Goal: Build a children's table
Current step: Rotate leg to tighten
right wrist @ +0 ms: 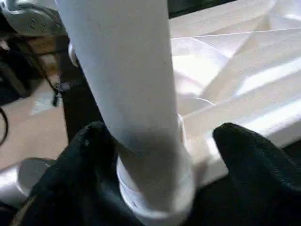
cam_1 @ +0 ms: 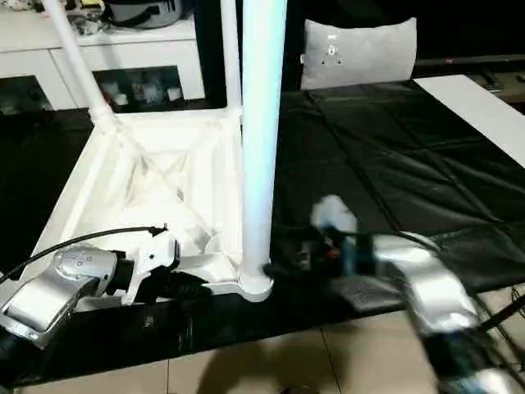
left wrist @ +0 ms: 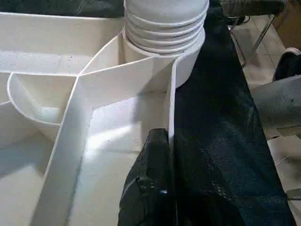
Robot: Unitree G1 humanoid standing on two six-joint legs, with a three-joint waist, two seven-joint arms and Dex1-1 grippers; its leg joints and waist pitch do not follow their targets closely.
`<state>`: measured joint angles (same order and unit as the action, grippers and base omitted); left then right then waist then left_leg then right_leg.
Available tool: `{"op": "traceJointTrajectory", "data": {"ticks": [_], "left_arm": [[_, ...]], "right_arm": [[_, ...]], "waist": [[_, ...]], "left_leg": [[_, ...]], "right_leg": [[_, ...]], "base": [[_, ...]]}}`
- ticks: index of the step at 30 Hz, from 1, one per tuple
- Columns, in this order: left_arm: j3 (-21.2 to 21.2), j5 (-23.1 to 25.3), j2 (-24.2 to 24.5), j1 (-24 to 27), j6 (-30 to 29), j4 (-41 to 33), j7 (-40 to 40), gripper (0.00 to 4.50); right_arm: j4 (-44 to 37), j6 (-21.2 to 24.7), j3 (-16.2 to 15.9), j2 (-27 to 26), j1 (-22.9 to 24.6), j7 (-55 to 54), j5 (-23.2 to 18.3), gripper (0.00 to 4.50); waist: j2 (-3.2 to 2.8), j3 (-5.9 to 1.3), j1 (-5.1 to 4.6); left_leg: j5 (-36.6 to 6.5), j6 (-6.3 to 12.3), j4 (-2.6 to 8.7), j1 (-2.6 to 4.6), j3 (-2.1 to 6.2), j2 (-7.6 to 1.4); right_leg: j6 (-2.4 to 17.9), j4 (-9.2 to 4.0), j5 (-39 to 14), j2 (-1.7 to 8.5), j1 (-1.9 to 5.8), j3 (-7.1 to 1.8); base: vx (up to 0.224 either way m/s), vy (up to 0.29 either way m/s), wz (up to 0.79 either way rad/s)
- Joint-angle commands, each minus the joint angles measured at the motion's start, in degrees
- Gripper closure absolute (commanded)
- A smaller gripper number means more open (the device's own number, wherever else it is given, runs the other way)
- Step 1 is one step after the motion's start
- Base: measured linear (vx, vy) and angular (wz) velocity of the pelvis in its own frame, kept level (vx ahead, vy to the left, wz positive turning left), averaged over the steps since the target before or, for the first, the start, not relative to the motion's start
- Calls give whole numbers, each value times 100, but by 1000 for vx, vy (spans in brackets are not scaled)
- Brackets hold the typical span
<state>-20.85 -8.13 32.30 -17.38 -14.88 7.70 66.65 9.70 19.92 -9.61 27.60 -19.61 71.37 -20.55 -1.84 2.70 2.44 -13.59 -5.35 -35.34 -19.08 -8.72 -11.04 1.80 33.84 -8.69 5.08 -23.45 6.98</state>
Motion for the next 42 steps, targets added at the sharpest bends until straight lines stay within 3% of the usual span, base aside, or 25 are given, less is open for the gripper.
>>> {"op": "traceJointTrajectory", "data": {"ticks": [1, 2, 8, 14, 19, 21, 24, 25, 26, 27, 29, 30, 31, 33, 35, 37, 38, 39, 42], "left_arm": [[-5, -36, -50, 81, 1, 99, -32, 450], [-21, -25, -55, 80, 19, 90, -26, 450], [-44, 55, -41, 72, 87, 117, -10, 450], [-49, 98, -51, 41, 109, 163, 11, 450], [24, 82, -215, -59, -35, 214, -154, 450], [59, 77, -361, -138, -185, 245, -322, 450], [183, 72, -875, -446, -703, 375, -953, 450], [183, 72, -875, -446, -703, 375, -953, 450], [238, 72, -1158, -631, -894, 474, -1243, 450], [270, 81, -1331, -758, -972, 569, -1420, 450], [290, 87, -1442, -840, -1019, 634, -1533, 450], [320, 129, -1606, -967, -1055, 769, -1731, 450], [352, 188, -1797, -1122, -1060, 970, -1954, 450], [384, 295, -2051, -1340, -1001, 1289, -2273, 450], [396, 392, -2187, -1474, -930, 1502, -2461, 450], [401, 447, -2247, -1538, -893, 1603, -2547, 450], [324, 625, -2236, -1617, -785, 1747, -2597, 450], [271, 685, -2169, -1599, -734, 1750, -2550, 450], [182, 774, -2031, -1541, -569, 1759, -2426, 450]], "right_arm": [[108, 33, -42, -13, -162, 37, -36, 108], [243, -21, -75, -67, -266, 68, -2, 119], [627, -35, -241, -58, -543, 389, 80, 167], [723, -37, -297, -94, -609, 520, 94, 223], [633, 66, -297, -109, -513, 507, 50, 249], [579, 144, -228, -192, -455, 218, 94, 250], [849, 213, -1, -656, -512, -1411, 600, 252], [849, 213, -1, -656, -512, -1411, 600, 252], [1120, 310, 244, -963, -646, -2296, 711, 254], [1236, 331, 356, -1120, -706, -2715, 758, 255], [1304, 341, 422, -1216, -741, -2970, 789, 255], [1406, 351, 497, -1326, -800, -3376, 880, 256], [1434, 308, 542, -1488, -825, -3616, 886, 256], [1474, 175, 647, -1776, -853, -4053, 891, 257], [1515, 55, 655, -1935, -880, -4319, 991, 257], [1544, -7, 650, -2005, -898, -4463, 1070, 257], [1519, -20, 604, -2116, -905, -4713, 1223, 257], [1468, -3, 576, -2091, -874, -4684, 1240, 257], [1305, -60, 604, -1993, -767, -4323, 1043, 187]], "waist": [[35, -307, 23], [62, -304, 28], [60, -291, 18], [66, -300, 20], [76, -286, 8], [83, -284, 7], [84, -259, -27], [91, -268, -70], [33, -281, -123], [44, -278, -193], [57, -290, -234], [15, -296, -256], [4, -290, -273], [-21, -306, -290], [-55, -352, -284], [-45, -367, -270], [-89, -385, -249], [-65, -385, -260], [-57, -404, -220]], "left_leg": [[-1061, 431, 490, -111, 35, -150], [-1052, 433, 486, -104, 26, -152], [-1086, 413, 476, -101, 17, -135], [-1007, 435, 480, -115, 19, -142], [-1114, 404, 471, -94, 11, -121], [-1098, 396, 472, -96, 12, -123], [-1134, 267, 464, -85, 8, -92], [-1167, 199, 437, -95, 17, -45], [-1213, 181, 441, -134, 45, -43], [-1262, 186, 429, -112, 45, -41], [-1332, 202, 403, -89, 44, 2], [-1372, 252, 415, -105, 61, -12], [-1443, 300, 410, -59, 51, -18], [-1445, 329, 433, -49, 59, -48], [-1173, 338, 478, -136, 89, -99], [-1027, 362, 481, -147, 85, -103], [-870, 396, 483, -155, 93, -133], [-735, 439, 473, -165, 73, -130], [-609, 531, 458, -167, 56, -121]], "right_leg": [[528, -532, -2907, 323, 328, -273], [533, -526, -2909, 325, 322, -280], [442, -566, -3168, 333, 319, -279], [473, -544, -3050, 330, 329, -283], [365, -593, -3351, 326, 310, -266], [344, -598, -3383, 329, 309, -268], [228, -631, -3568, 297, 285, -224], [92, -667, -3780, 306, 298, -169], [-17, -685, -3866, 338, 339, -133], [-51, -750, -3816, 304, 299, -85], [-102, -787, -3840, 299, 297, -43], [-104, -786, -3777, 312, 321, -33], [-82, -819, -3739, 306, 282, -14], [16, -821, -3523, 326, 300, -8], [269, -708, -2781, 343, 367, -59], [438, -641, -2490, 353, 388, -94], [571, -585, -2196, 377, 404, -126], [654, -565, -1991, 360, 395, -142], [741, -541, -1869, 383, 429, -156]], "base": [[0, 0, 0], [0, 0, 0], [0, 0, 0], [0, 0, 0], [0, 0, 0], [0, 0, 0], [0, 0, 0], [0, 0, 0], [0, 0, 0], [0, 0, 0], [0, 0, 0], [0, 0, 0], [0, 0, 0], [0, 0, 0], [0, 0, 0], [0, 0, 0], [0, 0, 0], [0, 0, 0], [0, 0, 0]]}}
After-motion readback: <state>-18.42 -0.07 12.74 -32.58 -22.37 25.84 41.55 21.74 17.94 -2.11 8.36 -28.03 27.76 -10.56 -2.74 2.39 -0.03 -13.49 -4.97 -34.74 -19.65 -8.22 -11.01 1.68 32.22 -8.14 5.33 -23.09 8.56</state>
